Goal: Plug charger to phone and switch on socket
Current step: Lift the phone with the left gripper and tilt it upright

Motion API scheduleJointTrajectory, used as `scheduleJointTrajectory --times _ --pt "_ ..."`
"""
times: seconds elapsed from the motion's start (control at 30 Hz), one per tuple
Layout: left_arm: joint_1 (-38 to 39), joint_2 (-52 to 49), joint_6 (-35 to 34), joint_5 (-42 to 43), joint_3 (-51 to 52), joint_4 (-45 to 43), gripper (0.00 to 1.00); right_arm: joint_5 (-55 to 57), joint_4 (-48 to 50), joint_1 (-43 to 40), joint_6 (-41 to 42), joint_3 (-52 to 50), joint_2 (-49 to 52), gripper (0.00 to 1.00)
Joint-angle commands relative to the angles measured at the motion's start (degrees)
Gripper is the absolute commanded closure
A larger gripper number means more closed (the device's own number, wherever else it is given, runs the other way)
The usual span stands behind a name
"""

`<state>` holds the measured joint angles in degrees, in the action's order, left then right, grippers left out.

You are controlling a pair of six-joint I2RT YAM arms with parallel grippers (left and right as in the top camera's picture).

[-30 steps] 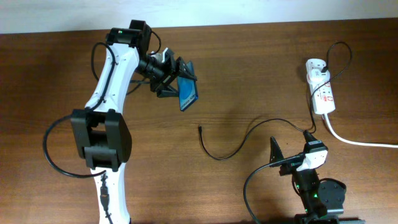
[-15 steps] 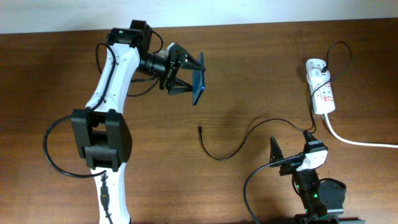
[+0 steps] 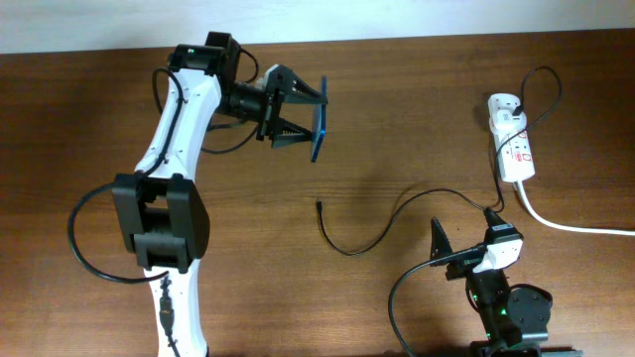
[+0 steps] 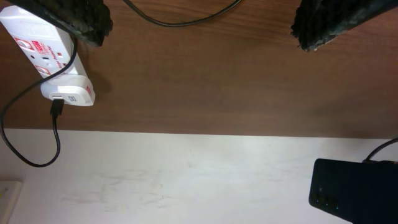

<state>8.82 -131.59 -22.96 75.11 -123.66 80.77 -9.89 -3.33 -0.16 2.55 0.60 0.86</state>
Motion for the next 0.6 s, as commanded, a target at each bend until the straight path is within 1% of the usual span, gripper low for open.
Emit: scheduleJointTrajectory --times 0.0,0.23,0.57 --pt "-2.1 0.1 0.7 3.8 -1.9 -0.1 0.25 0.3 -0.3 0.5 -0.4 -0.3 -0.3 0.02" --pt "-6.5 0.1 0.7 7.9 -1.9 -0.1 0.25 0.3 -0.3 0.5 -0.4 -0.3 -0.3 0.02" --pt "-6.9 0.1 -1.0 9.8 -1.9 -0.1 0.25 0.3 -0.3 0.5 -0.4 -0.3 -0.3 0.02"
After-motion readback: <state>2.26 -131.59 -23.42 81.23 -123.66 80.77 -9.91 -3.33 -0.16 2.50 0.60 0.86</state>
